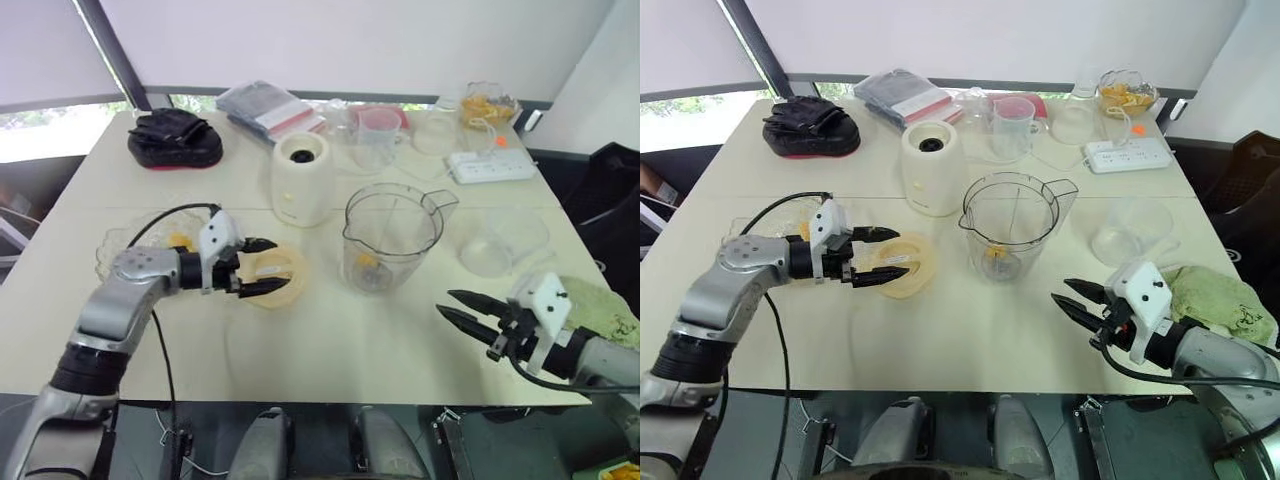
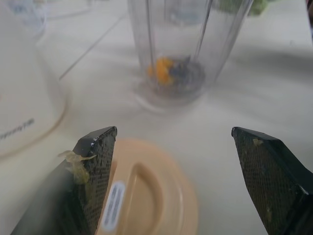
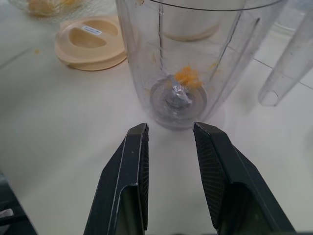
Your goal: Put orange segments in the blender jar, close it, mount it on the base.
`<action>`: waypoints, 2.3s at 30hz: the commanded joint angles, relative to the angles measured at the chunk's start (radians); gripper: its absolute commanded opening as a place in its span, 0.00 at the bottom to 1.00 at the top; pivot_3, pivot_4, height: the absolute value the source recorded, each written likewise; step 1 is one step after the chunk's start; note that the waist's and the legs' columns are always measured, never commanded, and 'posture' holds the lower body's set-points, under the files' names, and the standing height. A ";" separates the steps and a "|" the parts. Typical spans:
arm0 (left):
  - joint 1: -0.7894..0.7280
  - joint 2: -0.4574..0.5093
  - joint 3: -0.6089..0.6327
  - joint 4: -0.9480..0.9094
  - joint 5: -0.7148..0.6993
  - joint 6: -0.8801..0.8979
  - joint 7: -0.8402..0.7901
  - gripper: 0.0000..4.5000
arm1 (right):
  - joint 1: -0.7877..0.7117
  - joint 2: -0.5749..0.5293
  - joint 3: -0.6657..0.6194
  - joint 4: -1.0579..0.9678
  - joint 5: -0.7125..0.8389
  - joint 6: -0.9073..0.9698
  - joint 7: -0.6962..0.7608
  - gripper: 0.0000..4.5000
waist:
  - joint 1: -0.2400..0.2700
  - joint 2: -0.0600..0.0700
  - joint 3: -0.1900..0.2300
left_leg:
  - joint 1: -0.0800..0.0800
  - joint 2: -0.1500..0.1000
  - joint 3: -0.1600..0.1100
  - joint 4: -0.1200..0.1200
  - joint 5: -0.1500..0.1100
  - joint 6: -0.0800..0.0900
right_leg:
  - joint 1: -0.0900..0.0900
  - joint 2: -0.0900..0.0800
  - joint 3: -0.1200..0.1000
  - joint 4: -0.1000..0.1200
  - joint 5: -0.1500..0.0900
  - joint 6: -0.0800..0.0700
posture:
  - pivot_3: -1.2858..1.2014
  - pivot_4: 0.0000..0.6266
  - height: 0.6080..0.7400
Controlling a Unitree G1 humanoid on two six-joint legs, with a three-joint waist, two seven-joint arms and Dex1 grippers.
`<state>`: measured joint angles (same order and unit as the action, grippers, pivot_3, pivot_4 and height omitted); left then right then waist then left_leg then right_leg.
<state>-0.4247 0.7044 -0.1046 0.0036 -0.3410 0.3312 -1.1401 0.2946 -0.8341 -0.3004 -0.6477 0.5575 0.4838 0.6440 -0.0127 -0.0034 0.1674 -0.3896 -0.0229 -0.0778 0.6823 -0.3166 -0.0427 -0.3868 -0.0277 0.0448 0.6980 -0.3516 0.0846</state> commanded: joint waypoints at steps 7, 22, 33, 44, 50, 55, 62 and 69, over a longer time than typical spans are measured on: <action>-0.230 0.015 -0.078 0.358 0.157 -0.209 -0.153 0.87 | -0.052 0.066 0.117 -0.064 -0.094 -0.016 -0.037 0.33 | 0.001 -0.002 0.001 | -0.001 0.000 -0.001 0.001 0.000 0.000 | -0.001 0.000 -0.001 0.000 0.000 0.000 | 0.52 0.24 1.00; -0.491 -0.089 -0.134 0.835 0.310 -0.416 -0.277 0.48 | 0.012 0.178 0.156 -0.155 -0.156 0.006 -0.139 0.34 | -0.003 -0.004 0.002 | -0.002 -0.001 -0.001 0.001 0.000 0.000 | -0.002 0.000 -0.002 0.001 0.000 0.000 | 0.52 0.24 1.00; -0.501 -0.137 -0.143 0.914 0.358 -0.448 -0.296 0.48 | 0.027 0.208 0.166 -0.182 -0.166 0.020 -0.161 0.34 | -0.002 -0.005 0.002 | -0.002 -0.001 -0.001 0.001 0.000 0.000 | -0.002 0.000 -0.002 0.001 0.000 0.000 | 0.52 0.24 1.00; -0.509 -0.178 -0.160 0.955 0.423 -0.476 -0.248 0.48 | 0.026 0.215 0.168 -0.196 -0.179 0.027 -0.170 0.34 | -0.002 -0.005 0.002 | -0.002 -0.001 -0.001 0.001 0.000 0.000 | -0.002 0.000 -0.002 0.002 0.000 0.000 | 0.52 0.24 1.00; -0.507 -0.197 -0.156 0.986 0.453 -0.494 -0.205 0.48 | 0.025 0.219 0.167 -0.204 -0.182 0.029 -0.173 0.34 | -0.002 -0.005 0.002 | -0.002 -0.001 -0.001 0.002 0.000 0.000 | -0.002 0.000 -0.002 0.002 0.000 0.000 | 0.52 0.24 1.00; -0.497 -0.209 -0.169 1.004 0.487 -0.503 -0.173 0.48 | 0.022 0.217 0.165 -0.200 -0.188 0.030 -0.171 0.34 | -0.002 -0.005 0.002 | -0.002 -0.001 -0.001 0.002 0.000 0.000 | -0.002 0.000 -0.002 0.002 0.000 0.000 | 0.52 0.24 1.00; -0.489 -0.219 -0.189 1.006 0.529 -0.488 -0.144 0.48 | 0.007 0.214 0.162 -0.190 -0.197 0.029 -0.166 0.34 | -0.002 -0.006 0.001 | -0.001 -0.001 -0.001 0.002 0.000 0.000 | -0.002 0.000 -0.002 0.003 0.000 0.000 | 0.52 0.24 1.00; -0.486 -0.222 -0.185 0.992 0.518 -0.460 -0.148 0.06 | 0.016 0.218 0.150 -0.182 -0.193 0.032 -0.162 0.34 | -0.001 -0.006 0.000 | -0.001 -0.001 -0.001 0.002 0.000 0.000 | -0.002 0.000 -0.002 0.003 0.000 0.000 | 0.52 0.24 1.00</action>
<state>-0.9135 0.4822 -0.2811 1.0007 0.1661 -0.1441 -1.2845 0.3105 -0.6182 -0.1277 -0.8089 0.3611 0.5219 0.4797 -0.0137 -0.0097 0.1671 -0.3906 -0.0239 -0.0793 0.6847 -0.3167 -0.0423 -0.3883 -0.0275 0.0428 0.7015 -0.3515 0.0848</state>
